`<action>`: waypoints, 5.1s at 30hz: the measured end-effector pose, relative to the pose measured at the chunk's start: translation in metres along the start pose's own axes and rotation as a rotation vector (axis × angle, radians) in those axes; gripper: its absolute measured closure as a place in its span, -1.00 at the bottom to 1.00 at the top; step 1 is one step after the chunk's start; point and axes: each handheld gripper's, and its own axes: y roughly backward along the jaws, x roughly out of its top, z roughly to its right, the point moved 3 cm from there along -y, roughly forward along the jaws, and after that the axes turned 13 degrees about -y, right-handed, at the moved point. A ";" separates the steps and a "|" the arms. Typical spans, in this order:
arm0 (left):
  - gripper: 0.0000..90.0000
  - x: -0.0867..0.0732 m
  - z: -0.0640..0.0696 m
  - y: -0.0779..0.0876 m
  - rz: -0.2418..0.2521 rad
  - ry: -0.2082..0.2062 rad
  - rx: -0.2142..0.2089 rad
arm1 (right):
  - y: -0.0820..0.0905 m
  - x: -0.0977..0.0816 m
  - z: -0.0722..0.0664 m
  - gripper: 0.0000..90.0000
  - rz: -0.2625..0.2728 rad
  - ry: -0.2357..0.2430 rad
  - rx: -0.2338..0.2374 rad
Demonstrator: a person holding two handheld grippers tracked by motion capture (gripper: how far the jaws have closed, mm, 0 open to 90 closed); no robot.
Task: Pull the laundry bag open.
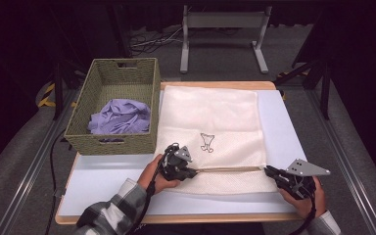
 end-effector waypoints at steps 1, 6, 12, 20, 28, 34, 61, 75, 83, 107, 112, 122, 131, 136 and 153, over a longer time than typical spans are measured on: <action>0.94 -0.002 0.000 0.001 -0.003 -0.002 0.003 | 0.000 0.000 0.000 0.89 0.001 -0.005 0.009; 0.94 -0.012 0.000 0.009 -0.002 -0.002 0.006 | -0.001 0.000 0.000 0.89 -0.002 -0.005 0.009; 0.94 -0.026 -0.004 0.020 -0.004 0.029 0.030 | -0.001 0.000 0.001 0.89 -0.003 -0.003 -0.010; 0.94 -0.055 -0.009 0.040 -0.003 0.079 0.071 | -0.001 -0.001 0.003 0.90 -0.007 -0.009 -0.014; 0.94 -0.085 -0.012 0.063 0.002 0.122 0.118 | -0.003 -0.001 0.003 0.90 -0.013 -0.016 -0.022; 0.94 -0.096 -0.011 0.073 0.015 0.135 0.133 | -0.004 0.000 0.003 0.90 -0.015 -0.018 -0.027; 0.93 -0.121 -0.009 0.087 0.066 0.169 0.209 | -0.006 -0.003 0.007 0.89 -0.039 -0.034 -0.032; 0.88 -0.132 -0.005 0.102 0.139 0.189 0.290 | -0.005 -0.008 0.010 0.85 -0.074 -0.029 -0.009; 0.18 -0.151 0.004 0.131 0.183 0.220 0.487 | -0.001 -0.007 0.013 0.54 -0.052 -0.036 0.000; -0.85 -0.155 0.035 0.119 0.159 0.209 0.504 | -0.035 0.038 -0.046 -0.43 -0.034 0.161 0.071; -0.85 -0.154 0.040 0.117 0.155 0.201 0.510 | -0.062 0.051 -0.066 -0.50 -0.054 0.186 0.109; -0.84 -0.156 0.043 0.117 0.150 0.188 0.514 | -0.102 0.056 -0.092 -0.22 -0.155 0.215 0.185; -0.84 -0.156 0.043 0.116 0.145 0.183 0.506 | -0.125 0.056 -0.095 -0.18 -0.215 0.211 0.197; -0.83 -0.155 0.042 0.116 0.145 0.186 0.509 | -0.135 0.054 -0.097 -0.10 -0.247 0.213 0.205; -0.79 -0.157 0.041 0.115 0.137 0.207 0.520 | -0.140 0.058 -0.092 0.69 -0.293 0.227 0.220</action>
